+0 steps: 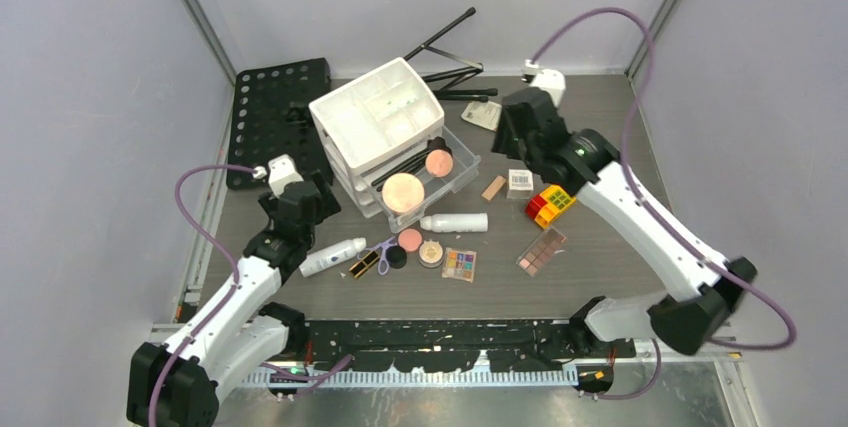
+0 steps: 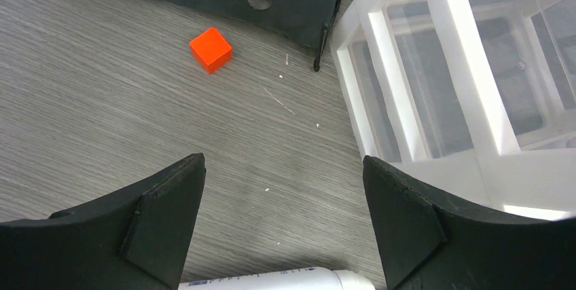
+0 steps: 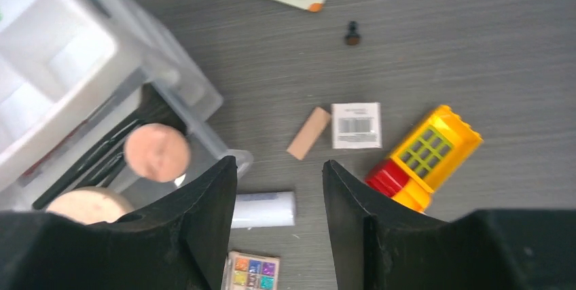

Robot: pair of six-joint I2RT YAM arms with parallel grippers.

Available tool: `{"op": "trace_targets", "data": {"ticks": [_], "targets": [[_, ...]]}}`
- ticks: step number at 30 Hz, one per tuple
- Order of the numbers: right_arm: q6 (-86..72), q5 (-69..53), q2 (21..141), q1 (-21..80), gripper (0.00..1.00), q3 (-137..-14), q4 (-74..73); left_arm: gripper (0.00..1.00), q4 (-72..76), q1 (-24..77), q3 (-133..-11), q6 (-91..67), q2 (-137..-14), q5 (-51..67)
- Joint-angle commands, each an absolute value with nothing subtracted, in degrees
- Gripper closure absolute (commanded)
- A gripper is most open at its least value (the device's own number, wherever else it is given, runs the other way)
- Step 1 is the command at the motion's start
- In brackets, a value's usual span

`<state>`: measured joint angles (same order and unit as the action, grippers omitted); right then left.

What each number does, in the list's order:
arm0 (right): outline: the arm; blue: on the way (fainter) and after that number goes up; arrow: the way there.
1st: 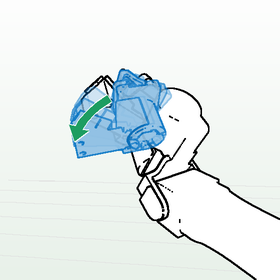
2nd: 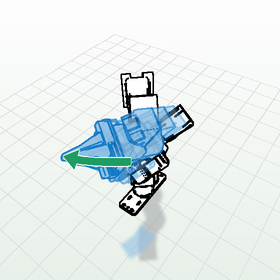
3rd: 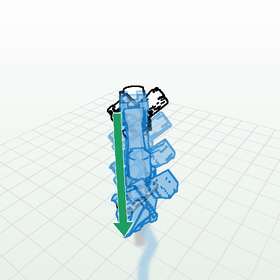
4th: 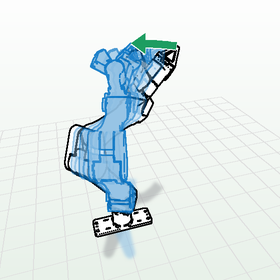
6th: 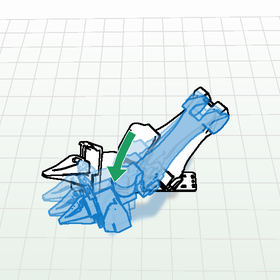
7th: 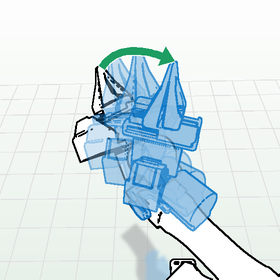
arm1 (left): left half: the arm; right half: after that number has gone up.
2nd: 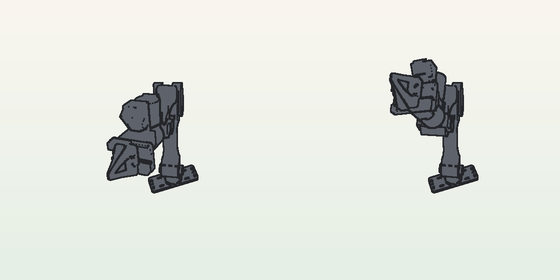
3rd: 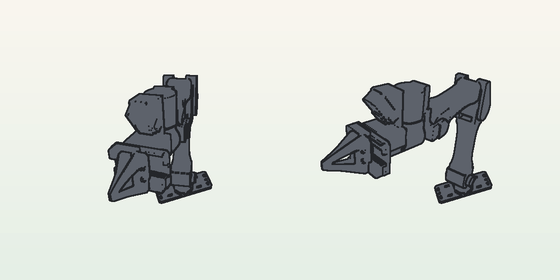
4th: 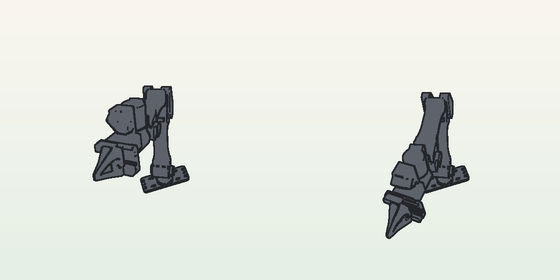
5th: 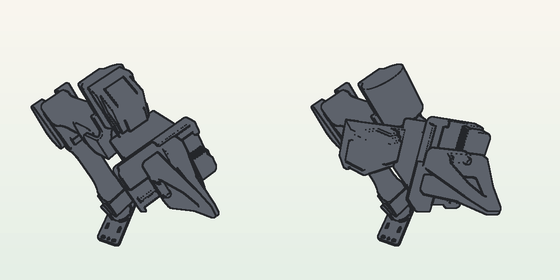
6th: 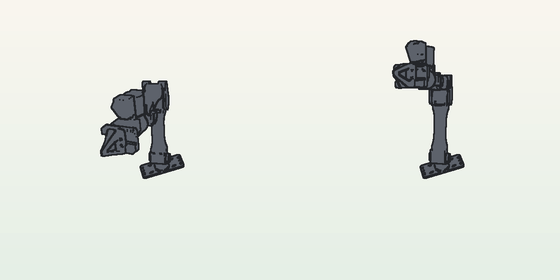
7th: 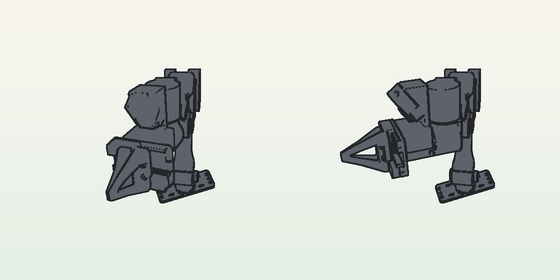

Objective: Organize the makeup
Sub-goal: Place the makeup tool in the drawer, then close the drawer in the storage box.

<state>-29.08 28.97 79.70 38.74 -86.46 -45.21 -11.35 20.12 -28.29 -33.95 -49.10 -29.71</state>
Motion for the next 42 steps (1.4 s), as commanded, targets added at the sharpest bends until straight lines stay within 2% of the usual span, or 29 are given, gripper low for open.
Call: {"op": "trace_targets", "data": {"ticks": [1, 14, 25, 36, 42], "targets": [[-31.8, 32.88, 69.92, 35.18, 0.45, -78.14, -42.91, 0.12, -9.96, 19.95, -28.95, -33.11, -47.56, -31.12], [-35.2, 34.93, 56.45, 34.1, 0.44, -62.89, -48.06, 0.13, -14.0, 19.95, -32.44, -33.46, -47.04, -32.8], [-39.63, 32.08, 60.12, 34.0, 0.44, -58.54, -47.9, 0.13, -11.01, 19.95, -36.27, -31.79, -50.68, -36.06], [-40.58, 30.07, 63.12, 33.98, 0.44, -57.19, -45.82, 0.13, -8.9, 19.95, -31.86, -31.09, -47.36, -37.69], [-40.1, 33.01, 62.49, 33.97, 0.44, -58.49, -47.07, 0.15, -8.53, 19.97, -29.97, -31.74, -47.47, -35.01]]}}
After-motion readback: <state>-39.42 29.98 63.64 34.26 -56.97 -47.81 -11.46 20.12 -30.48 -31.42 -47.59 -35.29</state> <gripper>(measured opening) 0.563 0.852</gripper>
